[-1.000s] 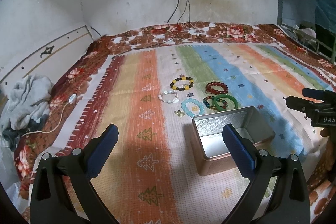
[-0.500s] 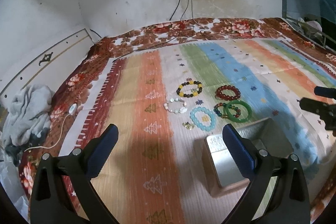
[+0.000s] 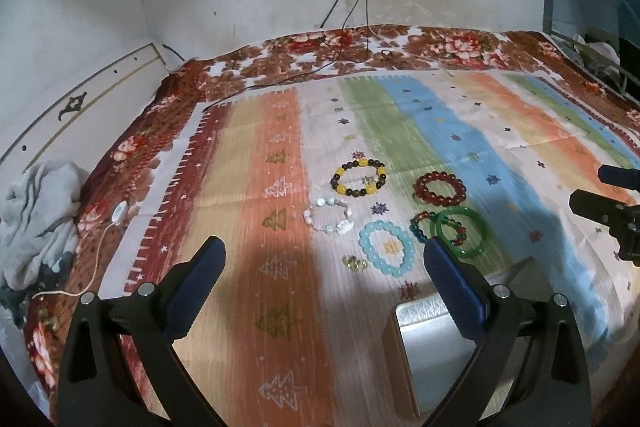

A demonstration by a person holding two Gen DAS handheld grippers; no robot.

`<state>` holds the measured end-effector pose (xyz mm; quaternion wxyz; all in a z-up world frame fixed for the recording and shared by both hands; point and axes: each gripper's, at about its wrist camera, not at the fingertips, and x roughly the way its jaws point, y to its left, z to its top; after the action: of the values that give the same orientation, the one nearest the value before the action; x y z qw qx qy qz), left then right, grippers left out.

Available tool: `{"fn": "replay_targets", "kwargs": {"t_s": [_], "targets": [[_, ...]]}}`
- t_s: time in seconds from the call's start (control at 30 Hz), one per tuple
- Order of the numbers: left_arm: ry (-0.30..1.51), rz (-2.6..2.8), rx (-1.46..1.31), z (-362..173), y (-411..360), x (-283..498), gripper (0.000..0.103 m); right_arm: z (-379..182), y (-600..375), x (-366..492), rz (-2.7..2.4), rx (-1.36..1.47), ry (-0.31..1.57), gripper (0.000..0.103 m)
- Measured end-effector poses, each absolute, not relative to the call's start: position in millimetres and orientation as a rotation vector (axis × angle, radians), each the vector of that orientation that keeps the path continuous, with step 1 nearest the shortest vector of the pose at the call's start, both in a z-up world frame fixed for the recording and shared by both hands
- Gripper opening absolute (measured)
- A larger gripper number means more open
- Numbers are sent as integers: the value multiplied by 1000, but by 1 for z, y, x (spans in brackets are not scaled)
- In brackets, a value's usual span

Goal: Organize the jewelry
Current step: 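Move both tools toward the bracelets lying beside the silver tin, then grasp the white pearl bracelet with the left tool while the right tool grasps the green jade bangle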

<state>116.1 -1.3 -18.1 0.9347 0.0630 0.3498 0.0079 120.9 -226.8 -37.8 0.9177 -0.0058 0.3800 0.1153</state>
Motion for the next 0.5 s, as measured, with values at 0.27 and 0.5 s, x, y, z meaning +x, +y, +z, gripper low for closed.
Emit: {"fn": "replay_targets", "kwargs": {"t_s": [0.27,0.5], "targets": [[755,4,114,-25,1,148,97,-47,-225,144,234,-29,830,99],[815,13,107,-35,8,177,97,-62,-223,166,234,-45,897,99]]}}
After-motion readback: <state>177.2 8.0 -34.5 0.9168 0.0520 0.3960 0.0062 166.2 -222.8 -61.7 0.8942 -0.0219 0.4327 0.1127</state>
